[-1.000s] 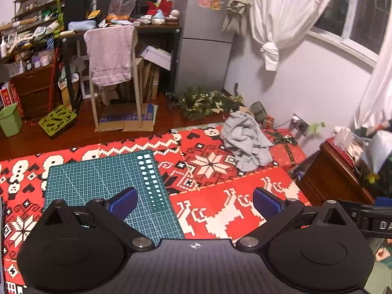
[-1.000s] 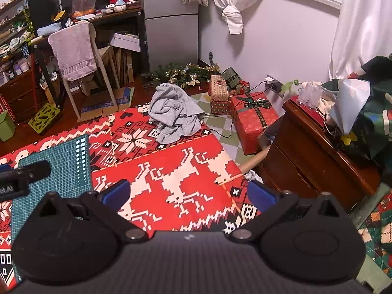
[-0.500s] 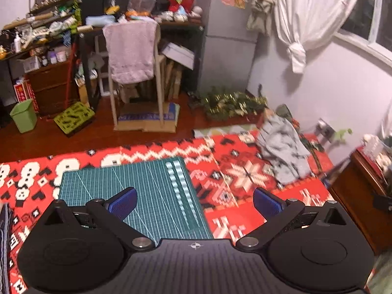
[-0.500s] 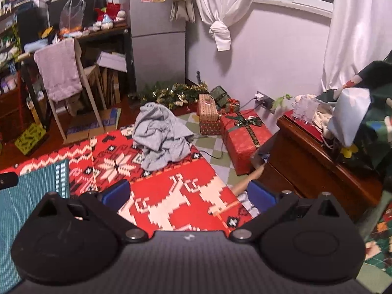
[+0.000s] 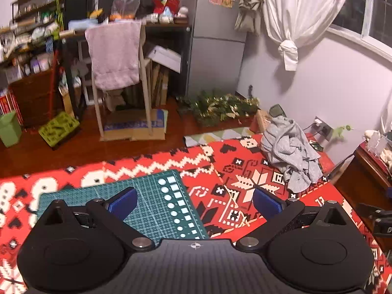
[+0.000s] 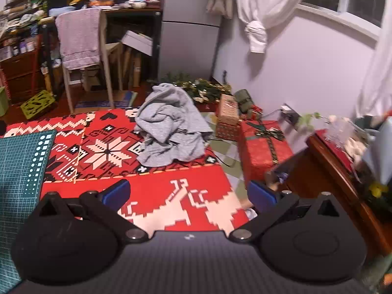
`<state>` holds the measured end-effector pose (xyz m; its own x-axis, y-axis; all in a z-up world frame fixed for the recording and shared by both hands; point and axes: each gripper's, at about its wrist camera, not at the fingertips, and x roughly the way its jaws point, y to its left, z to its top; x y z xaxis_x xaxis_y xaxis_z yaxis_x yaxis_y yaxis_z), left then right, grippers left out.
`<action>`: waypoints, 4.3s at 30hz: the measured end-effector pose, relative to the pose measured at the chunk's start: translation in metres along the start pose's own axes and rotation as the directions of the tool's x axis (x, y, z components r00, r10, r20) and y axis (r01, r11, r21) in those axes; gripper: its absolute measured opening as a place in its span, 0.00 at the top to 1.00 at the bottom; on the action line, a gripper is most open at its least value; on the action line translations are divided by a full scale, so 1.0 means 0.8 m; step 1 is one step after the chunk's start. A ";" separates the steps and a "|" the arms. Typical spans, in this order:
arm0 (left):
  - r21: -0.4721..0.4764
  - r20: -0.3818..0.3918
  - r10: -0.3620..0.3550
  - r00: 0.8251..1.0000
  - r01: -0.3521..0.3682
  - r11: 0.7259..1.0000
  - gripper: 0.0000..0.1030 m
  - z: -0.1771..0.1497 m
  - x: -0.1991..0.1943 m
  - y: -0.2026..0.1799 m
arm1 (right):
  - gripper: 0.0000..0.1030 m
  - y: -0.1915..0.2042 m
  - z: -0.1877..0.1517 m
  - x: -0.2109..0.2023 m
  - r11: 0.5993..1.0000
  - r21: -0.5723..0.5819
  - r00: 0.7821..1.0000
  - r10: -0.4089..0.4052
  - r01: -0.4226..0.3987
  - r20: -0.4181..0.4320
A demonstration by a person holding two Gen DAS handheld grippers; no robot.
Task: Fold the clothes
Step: 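Move the right tool to the crumpled grey shirt and grasp it, then carry the grey shirt onto the green mat with the right tool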
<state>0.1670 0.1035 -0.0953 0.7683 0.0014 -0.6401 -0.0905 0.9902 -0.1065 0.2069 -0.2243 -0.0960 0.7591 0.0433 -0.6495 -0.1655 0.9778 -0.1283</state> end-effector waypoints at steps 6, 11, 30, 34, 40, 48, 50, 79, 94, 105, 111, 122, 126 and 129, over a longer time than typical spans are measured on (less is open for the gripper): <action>-0.094 -0.050 -0.006 0.999 0.002 0.996 0.02 0.001 0.040 0.017 | 0.00 -0.006 0.001 0.049 1.000 0.002 0.999 -0.006 0.006 0.042; -0.109 -0.053 0.002 0.999 -0.007 0.994 0.06 -0.003 0.061 0.030 | 0.01 -0.008 -0.002 0.083 0.999 -0.034 0.998 0.012 -0.011 0.055; -0.146 -0.092 -0.015 0.996 0.001 0.989 0.24 -0.003 0.100 0.084 | 0.28 0.034 0.053 0.216 0.988 -0.050 0.987 0.148 -0.145 0.061; -0.100 -0.081 0.043 0.996 -0.051 0.994 0.21 0.000 0.098 0.089 | 0.17 0.053 0.075 0.250 0.995 -0.061 0.995 0.086 -0.082 0.058; -0.114 -0.097 0.083 0.992 -0.094 0.989 0.20 0.003 0.103 0.113 | 0.10 0.067 0.088 0.298 0.997 -0.059 0.998 0.055 -0.055 0.005; -0.100 -0.118 0.099 0.988 -0.111 0.989 0.20 -0.008 0.096 0.129 | 0.61 0.102 0.084 0.300 0.979 -0.201 0.999 0.023 -0.014 0.041; -0.113 -0.123 0.095 0.988 -0.109 0.988 0.21 -0.013 0.090 0.133 | 0.70 0.102 0.087 0.293 0.982 -0.185 0.998 0.047 -0.039 0.040; -0.201 -0.042 0.080 0.996 -0.087 0.976 0.22 -0.178 -0.174 0.165 | 0.88 0.320 -0.135 -0.109 0.803 -0.203 0.824 0.565 -0.560 -0.040; -0.267 -0.055 -0.014 0.998 -0.001 0.964 0.26 -0.236 -0.223 0.145 | 0.73 0.342 -0.213 -0.161 0.740 -0.227 0.769 0.634 -0.633 -0.077; -0.224 -0.067 -0.093 0.993 0.076 0.972 0.32 -0.236 -0.212 0.107 | 0.64 0.265 -0.216 -0.188 0.764 -0.149 0.777 0.627 -0.628 -0.056; -0.155 -0.093 -0.075 0.993 0.060 0.986 0.42 -0.238 -0.190 0.088 | 0.64 0.242 -0.220 -0.176 0.791 -0.093 0.796 0.601 -0.605 -0.065; -0.098 -0.104 -0.068 0.992 0.057 0.994 0.39 -0.240 -0.139 0.064 | 0.64 0.221 -0.215 -0.170 0.816 -0.065 0.819 0.571 -0.574 -0.061; -0.116 -0.094 -0.014 0.995 0.003 0.993 0.70 -0.234 -0.121 0.060 | 0.64 0.216 -0.215 -0.171 0.824 -0.060 0.826 0.561 -0.564 -0.057; -0.172 -0.091 0.062 0.994 -0.077 0.982 0.94 -0.233 -0.117 0.071 | 0.64 0.213 -0.213 -0.171 0.828 -0.058 0.830 0.555 -0.557 -0.054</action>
<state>-0.0282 0.1334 -0.1831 0.7004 0.0498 -0.7121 -0.2567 0.9484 -0.1861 -0.0325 -0.0983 -0.1572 0.5043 0.5672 -0.6511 -0.5967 0.7739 0.2120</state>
